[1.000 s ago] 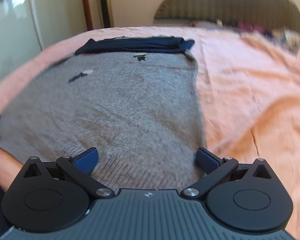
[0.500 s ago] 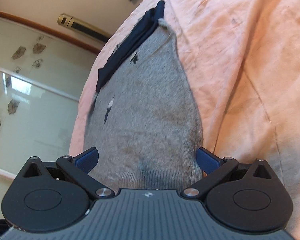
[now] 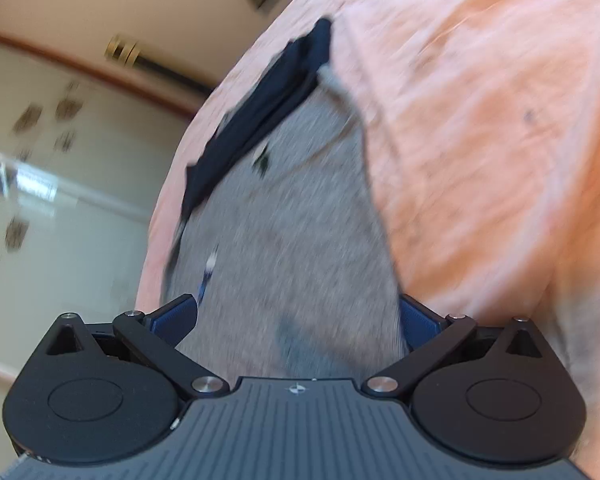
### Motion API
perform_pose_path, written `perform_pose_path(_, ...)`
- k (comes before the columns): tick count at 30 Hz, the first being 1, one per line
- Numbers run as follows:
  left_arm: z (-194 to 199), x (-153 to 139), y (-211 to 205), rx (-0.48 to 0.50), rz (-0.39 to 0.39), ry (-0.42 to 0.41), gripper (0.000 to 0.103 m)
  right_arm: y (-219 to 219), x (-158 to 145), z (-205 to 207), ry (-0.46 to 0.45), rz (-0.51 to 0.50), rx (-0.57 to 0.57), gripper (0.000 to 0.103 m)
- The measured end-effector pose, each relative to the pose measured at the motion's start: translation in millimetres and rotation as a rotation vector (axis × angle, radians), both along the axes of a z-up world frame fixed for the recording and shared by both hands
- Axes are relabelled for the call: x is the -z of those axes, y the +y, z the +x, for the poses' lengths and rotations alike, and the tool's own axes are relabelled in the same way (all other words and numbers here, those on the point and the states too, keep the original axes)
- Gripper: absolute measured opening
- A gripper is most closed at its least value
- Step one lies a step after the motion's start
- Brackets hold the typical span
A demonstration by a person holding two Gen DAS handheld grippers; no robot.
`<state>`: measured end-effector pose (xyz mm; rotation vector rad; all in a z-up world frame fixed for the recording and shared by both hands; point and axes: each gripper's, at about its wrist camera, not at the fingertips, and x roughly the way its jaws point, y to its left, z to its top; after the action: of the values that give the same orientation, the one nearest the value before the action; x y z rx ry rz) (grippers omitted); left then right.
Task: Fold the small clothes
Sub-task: 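Grasp the unfolded grey side edge with both tools, then fold the grasped side edge inward over the sweater body with both tools, release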
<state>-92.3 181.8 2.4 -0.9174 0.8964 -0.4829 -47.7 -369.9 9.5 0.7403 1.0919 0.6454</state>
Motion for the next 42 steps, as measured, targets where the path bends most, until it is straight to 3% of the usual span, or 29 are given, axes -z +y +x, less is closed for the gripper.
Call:
perform_pose_path(2,-18.2,0.8,1.6,0.05,-0.03,0.001,0.103,7.2,1.3,-25.3,0.027,0.012,-0.121,0.103)
perform_pose_path(4,-35.4,2.6,4.5,0.061,-0.06,0.008,0.103,6.1,1.2,-50.9,0.035,0.02,-0.167,0.103)
perform_pose_path(9,-40.5,9.9,14.6,0.003,-0.178,0.048,0.103,-12.9,6.9,-67.6,0.061,0.118,-0.061,0.103)
perform_pose_path(11,-34.4,8.6,10.4,0.018,-0.174,0.066,0.103,-10.3,5.7,-63.5,0.068,0.115,-0.058,0.103)
perform_pose_path(13,-29.7,4.0,0.7,0.055,-0.108,0.075,0.103,-5.3,4.4,-58.3,0.069,0.091,-0.064,0.099)
perform_pose_path(15,-29.7,-0.7,-10.2,0.097,-0.022,0.077,0.102,-2.1,2.7,-56.7,0.066,0.05,-0.074,0.085)
perform_pose_path(18,-32.6,-5.8,-20.0,0.125,0.066,0.068,0.094,-2.5,9.3,-56.8,0.083,-0.003,-0.066,0.047)
perform_pose_path(20,-34.8,-6.7,-21.4,0.138,0.101,0.073,0.072,-5.9,17.8,-58.8,0.111,-0.025,-0.051,0.012)
perform_pose_path(21,-36.1,-6.7,-22.0,0.143,0.134,0.079,0.062,-8.6,23.2,-60.8,0.118,-0.022,-0.042,0.009)
perform_pose_path(22,-36.2,-6.1,-22.5,0.146,0.159,0.091,0.04,-11.0,26.1,-63.0,0.118,-0.005,-0.035,0.009)
perform_pose_path(23,-36.3,-4.2,-22.8,0.148,0.186,0.108,0.024,-11.9,27.1,-64.6,0.114,0.001,-0.03,0.009)
perform_pose_path(26,-35.7,-1.3,-18.9,0.15,0.229,0.127,0.008,-10.7,25.8,-66.8,0.092,0.0,-0.031,0.011)
perform_pose_path(29,-33.6,-5.7,-11.9,0.143,0.224,0.121,0.006,-12.3,17.5,-66.7,0.057,0.045,-0.025,0.012)
perform_pose_path(35,-12.1,-43.4,0.6,0.097,0.079,-0.068,0.006,-12.6,-14.4,-45.8,-0.063,0.184,0.022,0.012)
perform_pose_path(42,77.0,-96.0,17.7,-0.033,-0.012,-0.301,0.006,-9.4,-41.2,44.3,-0.22,0.346,0.131,0.012)
